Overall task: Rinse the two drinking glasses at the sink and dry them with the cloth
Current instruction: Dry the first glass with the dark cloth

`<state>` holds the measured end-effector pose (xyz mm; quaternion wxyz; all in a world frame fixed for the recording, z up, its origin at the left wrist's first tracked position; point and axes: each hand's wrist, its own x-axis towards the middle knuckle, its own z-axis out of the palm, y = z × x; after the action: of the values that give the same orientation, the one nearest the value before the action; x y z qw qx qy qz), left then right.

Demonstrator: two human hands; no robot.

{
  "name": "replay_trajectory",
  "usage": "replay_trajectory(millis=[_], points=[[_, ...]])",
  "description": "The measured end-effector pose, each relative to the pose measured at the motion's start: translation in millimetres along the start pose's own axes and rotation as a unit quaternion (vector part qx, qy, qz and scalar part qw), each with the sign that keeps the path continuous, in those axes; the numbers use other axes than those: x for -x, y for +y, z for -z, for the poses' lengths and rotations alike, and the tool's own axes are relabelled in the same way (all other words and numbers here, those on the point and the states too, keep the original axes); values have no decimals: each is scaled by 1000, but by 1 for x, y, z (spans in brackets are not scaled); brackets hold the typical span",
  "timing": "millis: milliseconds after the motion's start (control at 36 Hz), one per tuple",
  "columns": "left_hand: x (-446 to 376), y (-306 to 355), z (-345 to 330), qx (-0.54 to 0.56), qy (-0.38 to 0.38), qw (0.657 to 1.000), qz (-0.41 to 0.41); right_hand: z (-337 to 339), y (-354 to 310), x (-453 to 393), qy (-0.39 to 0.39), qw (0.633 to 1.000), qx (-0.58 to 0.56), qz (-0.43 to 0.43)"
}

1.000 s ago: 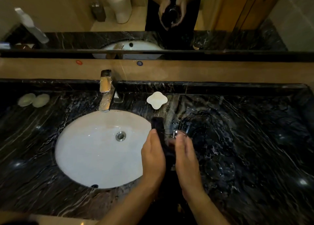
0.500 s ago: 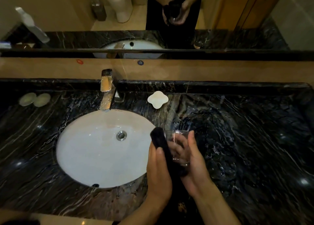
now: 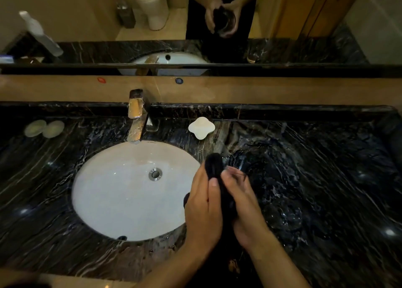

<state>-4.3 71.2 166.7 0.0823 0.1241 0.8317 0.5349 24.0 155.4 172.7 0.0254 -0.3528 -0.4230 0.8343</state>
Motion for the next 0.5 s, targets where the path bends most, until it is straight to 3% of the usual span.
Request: replay_trajectory(millis=[83, 194, 333, 417, 500], points=[[10, -7, 1, -36, -12, 996, -75, 8, -4, -5, -27, 995, -84, -47], [22, -13, -2, 22, -26, 997, -64, 9, -5, -10, -11, 995, -85, -53], [26, -12, -4, 129, -30, 989, 72, 9, 3, -9, 9, 998, -38, -42], [14, -5, -1, 174, 9, 965, 194, 11, 5, -7, -13, 999, 3, -31], [-3, -3, 4, 217, 7, 945, 244, 11, 8, -6, -7, 997, 77, -8]])
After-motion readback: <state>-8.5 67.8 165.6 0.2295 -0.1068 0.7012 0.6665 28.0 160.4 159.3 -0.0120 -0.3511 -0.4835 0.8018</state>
